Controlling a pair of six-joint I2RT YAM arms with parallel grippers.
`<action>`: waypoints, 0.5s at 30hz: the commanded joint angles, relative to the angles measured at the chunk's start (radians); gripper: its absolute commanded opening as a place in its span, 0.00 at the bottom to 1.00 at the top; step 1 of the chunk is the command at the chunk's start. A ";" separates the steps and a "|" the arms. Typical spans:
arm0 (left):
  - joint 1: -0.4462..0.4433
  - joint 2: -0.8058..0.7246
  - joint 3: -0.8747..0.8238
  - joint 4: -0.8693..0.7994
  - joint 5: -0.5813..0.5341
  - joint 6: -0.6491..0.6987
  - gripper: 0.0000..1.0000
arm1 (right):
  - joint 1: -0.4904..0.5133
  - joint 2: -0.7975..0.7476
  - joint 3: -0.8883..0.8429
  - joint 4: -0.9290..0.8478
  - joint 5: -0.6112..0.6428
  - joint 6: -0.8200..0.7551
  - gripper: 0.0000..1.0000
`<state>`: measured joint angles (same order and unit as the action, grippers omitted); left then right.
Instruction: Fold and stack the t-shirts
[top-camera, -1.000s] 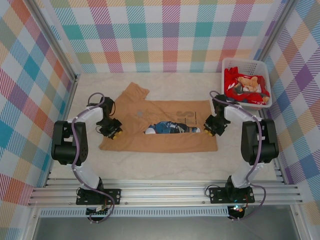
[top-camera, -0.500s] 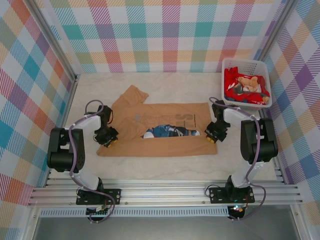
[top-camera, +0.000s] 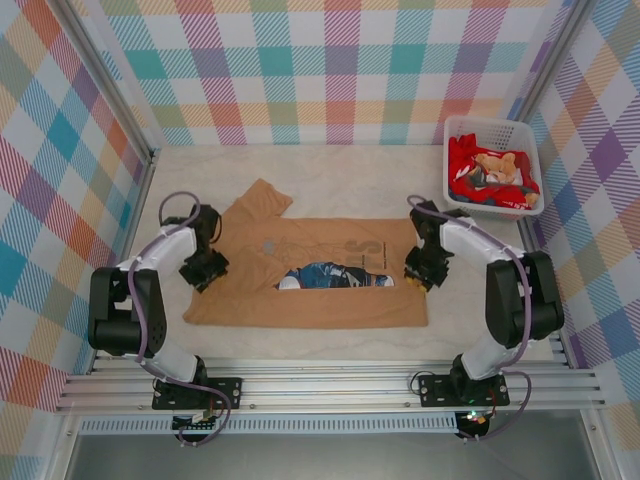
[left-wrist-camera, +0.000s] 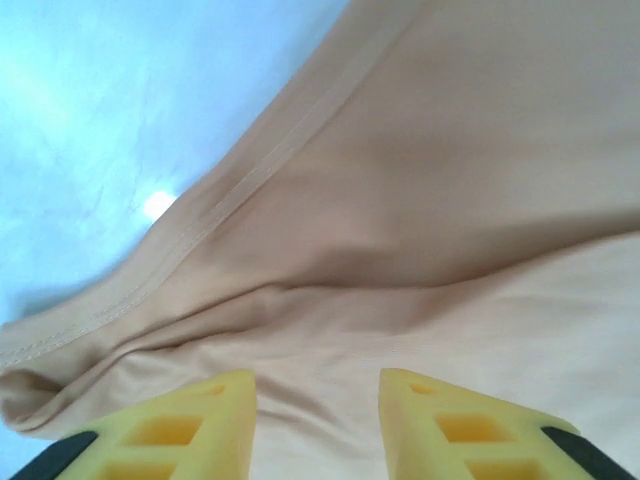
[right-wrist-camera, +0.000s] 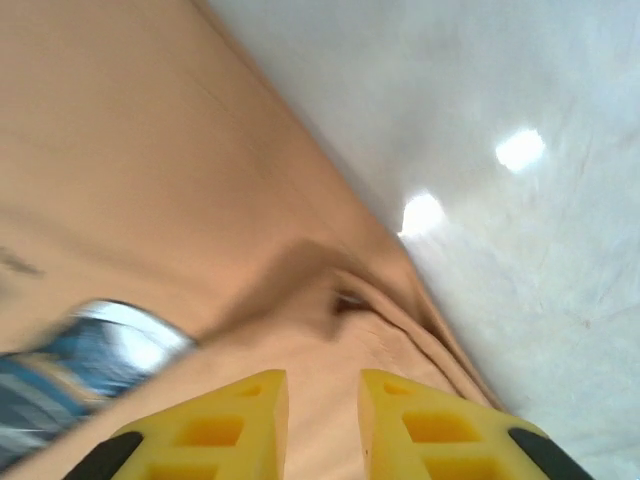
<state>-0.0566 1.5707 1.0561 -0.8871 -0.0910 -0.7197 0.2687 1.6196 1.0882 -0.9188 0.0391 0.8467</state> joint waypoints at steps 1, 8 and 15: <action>-0.006 0.066 0.173 0.053 0.043 -0.012 0.39 | -0.003 0.023 0.155 0.047 0.128 -0.070 0.28; -0.022 0.362 0.569 0.217 0.199 0.081 0.44 | -0.016 0.277 0.393 0.137 0.230 -0.146 0.31; -0.026 0.585 0.810 0.366 0.256 0.170 0.52 | -0.066 0.429 0.502 0.170 0.182 -0.130 0.37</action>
<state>-0.0746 2.1143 1.8038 -0.6029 0.1219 -0.6029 0.2214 2.0258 1.5379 -0.7589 0.2260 0.7273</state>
